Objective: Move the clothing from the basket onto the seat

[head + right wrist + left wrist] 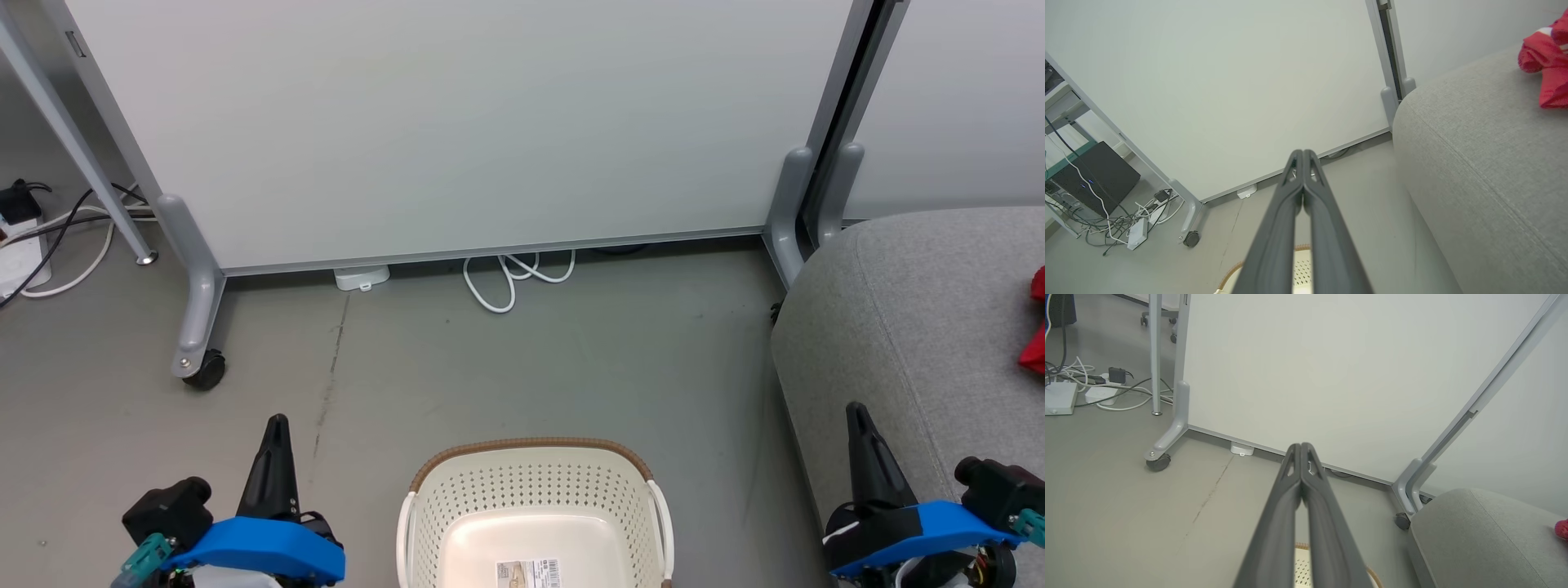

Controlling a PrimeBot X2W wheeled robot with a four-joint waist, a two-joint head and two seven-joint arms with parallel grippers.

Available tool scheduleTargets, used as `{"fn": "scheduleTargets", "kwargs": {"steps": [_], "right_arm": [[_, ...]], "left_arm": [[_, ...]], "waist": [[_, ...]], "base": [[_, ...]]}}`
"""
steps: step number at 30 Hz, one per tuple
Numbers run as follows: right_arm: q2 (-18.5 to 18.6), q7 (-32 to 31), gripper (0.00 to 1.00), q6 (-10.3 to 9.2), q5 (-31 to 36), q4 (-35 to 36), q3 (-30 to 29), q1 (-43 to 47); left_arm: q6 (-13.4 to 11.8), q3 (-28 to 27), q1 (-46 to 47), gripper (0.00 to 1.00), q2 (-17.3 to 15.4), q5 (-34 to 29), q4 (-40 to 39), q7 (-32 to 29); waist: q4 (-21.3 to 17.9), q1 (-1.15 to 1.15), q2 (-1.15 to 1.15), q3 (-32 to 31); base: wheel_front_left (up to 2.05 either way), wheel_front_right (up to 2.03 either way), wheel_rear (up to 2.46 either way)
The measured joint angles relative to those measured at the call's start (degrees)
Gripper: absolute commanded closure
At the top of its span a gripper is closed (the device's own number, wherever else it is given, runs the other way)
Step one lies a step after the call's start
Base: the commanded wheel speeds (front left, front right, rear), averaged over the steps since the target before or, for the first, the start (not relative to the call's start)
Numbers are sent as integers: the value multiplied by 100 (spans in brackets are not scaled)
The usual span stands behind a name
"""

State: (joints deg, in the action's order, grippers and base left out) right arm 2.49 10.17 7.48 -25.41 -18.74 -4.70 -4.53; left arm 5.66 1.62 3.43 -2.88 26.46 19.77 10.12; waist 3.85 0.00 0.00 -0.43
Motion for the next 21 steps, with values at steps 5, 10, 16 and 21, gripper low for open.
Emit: {"fn": "scheduleTargets", "kwargs": {"steps": [5, 10, 16, 21], "right_arm": [[0, -110, 100, 0, -500, 42, -5, -1], [0, -235, 100, 0, -961, 73, -16, -1], [0, -357, 100, 0, -1471, 109, -34, -3], [0, -463, 100, 0, -1876, 134, -45, -4]], "left_arm": [[2, -73, 4, 100, 0, 478, -42, -122], [29, -109, 20, 100, 0, 926, -91, -241], [42, -167, 24, 100, 0, 1447, -130, -357], [44, -237, 39, 100, 1, 1841, -162, -458]], "waist": [[-18, 0, 0, 3], [-35, 0, 0, 6], [-57, 0, 0, 9], [-74, 0, 0, 12]], "base": [[0, 0, 0], [0, 0, 0], [0, 0, 0], [0, 0, 0]]}}
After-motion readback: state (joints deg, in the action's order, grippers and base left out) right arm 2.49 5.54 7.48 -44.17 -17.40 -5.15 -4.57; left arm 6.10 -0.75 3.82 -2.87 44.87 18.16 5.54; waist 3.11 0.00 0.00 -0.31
